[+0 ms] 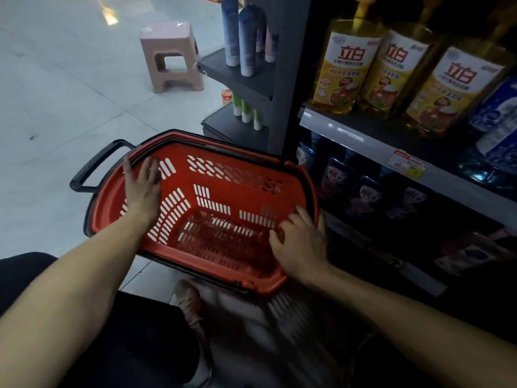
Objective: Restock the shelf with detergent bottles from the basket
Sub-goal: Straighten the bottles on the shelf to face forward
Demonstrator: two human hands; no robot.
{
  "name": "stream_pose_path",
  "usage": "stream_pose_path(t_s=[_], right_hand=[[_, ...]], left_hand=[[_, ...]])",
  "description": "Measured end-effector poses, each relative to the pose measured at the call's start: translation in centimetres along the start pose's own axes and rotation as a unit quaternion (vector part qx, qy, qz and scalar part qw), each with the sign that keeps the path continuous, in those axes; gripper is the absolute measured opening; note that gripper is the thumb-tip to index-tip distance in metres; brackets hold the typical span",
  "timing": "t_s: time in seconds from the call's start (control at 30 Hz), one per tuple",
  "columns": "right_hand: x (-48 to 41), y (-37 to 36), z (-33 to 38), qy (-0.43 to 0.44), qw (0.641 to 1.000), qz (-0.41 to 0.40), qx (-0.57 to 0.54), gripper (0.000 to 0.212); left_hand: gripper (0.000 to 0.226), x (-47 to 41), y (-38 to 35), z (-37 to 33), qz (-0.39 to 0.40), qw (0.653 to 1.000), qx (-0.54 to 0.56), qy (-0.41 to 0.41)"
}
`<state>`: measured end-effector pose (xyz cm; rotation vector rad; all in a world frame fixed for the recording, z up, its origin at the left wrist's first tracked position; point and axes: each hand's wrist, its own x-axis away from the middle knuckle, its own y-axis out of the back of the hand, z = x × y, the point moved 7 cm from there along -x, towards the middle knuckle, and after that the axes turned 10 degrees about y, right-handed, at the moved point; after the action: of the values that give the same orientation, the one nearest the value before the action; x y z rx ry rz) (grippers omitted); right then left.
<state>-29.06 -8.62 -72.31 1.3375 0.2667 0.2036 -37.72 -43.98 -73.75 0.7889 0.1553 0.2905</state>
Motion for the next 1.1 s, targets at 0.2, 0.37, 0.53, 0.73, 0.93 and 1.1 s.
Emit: stream_pose_path(t_s=[0.2,0.37,0.53,0.73,0.93,1.1], right_hand=[[-1.5,-0.3,1.9,-0.045,0.999,-0.003,-0.008,0.039],[-1.8,0.1,3.7,-0.017,0.999,0.025,-0.039,0.044],[-2.2,2.7,4.0,0.011,0.997,0.051,-0.058,0.043],[-3.5,11.0,1.5,0.019,0.995,-0.002,-0.099,0.043],[-6.4,18.3,-6.4,-0.109,0.948,-0.11,-0.278,0.04],[-8.2,17.9,-12.4,-0.219,0.877,-0.117,-0.411,0.039]], left_hand=[[0.073,1.5,4.1,-1.7,0.031,0.975,0.217,-0.028],[0.074,5.6,10.0,-2.2,-0.004,0.948,0.309,-0.08],[0.074,8.7,15.1,-1.5,-0.034,0.932,0.344,-0.11],[0.066,10.7,22.1,-0.6,-0.055,0.89,0.434,-0.131],[0.051,8.3,27.8,-3.6,-0.006,0.752,0.645,-0.137],[0.046,4.8,32.1,-8.7,-0.002,0.645,0.753,-0.131]])
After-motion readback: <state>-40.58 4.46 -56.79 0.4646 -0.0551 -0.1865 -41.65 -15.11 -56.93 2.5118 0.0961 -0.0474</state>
